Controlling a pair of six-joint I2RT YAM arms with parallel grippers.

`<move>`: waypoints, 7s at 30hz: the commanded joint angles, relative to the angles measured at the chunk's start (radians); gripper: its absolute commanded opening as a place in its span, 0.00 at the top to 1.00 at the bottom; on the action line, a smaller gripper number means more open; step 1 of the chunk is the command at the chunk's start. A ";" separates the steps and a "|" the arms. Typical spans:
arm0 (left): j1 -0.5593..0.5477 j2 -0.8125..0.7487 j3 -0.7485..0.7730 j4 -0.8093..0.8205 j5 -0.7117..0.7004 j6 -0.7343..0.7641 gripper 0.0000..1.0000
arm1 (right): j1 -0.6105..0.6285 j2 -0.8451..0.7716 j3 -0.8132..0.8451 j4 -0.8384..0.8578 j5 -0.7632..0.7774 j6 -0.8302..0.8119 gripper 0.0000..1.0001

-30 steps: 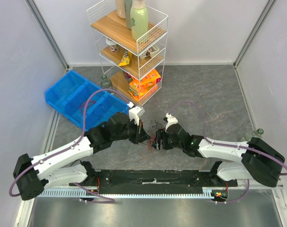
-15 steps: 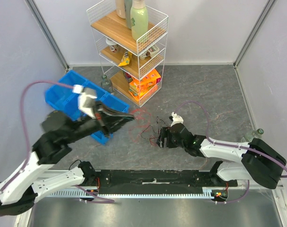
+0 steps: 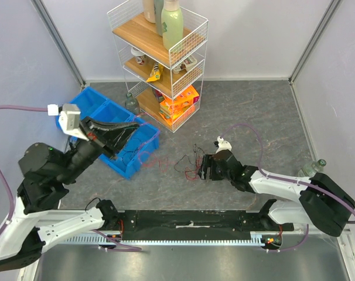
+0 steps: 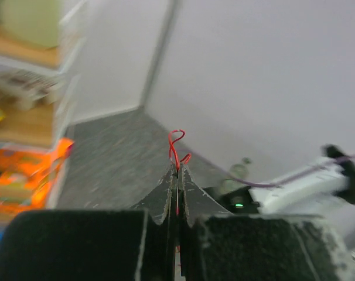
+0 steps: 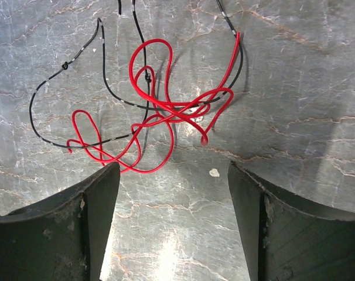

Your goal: Untangle the cables

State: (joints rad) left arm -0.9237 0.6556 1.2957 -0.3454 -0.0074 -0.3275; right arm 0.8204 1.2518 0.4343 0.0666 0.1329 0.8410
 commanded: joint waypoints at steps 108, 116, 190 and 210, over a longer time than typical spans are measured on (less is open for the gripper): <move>-0.010 0.705 -0.576 0.341 0.024 -0.032 0.27 | -0.069 -0.064 -0.016 0.032 -0.248 -0.042 0.34; -0.007 0.832 -0.515 0.246 0.023 -0.039 0.31 | -0.069 -0.112 -0.045 0.033 -0.246 -0.025 0.34; -0.017 0.121 -0.182 -0.122 -0.017 -0.088 0.98 | 0.018 -0.296 0.030 0.078 -0.320 -0.281 0.34; -0.017 0.228 -0.265 0.000 0.290 -0.216 0.98 | 0.120 -0.318 -0.005 0.268 -0.115 -0.171 0.45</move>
State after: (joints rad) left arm -0.9382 0.8799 1.0248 -0.4248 0.1970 -0.5011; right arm 0.9386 0.9604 0.4335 0.2584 -0.0364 0.6582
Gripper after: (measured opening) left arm 0.025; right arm 0.565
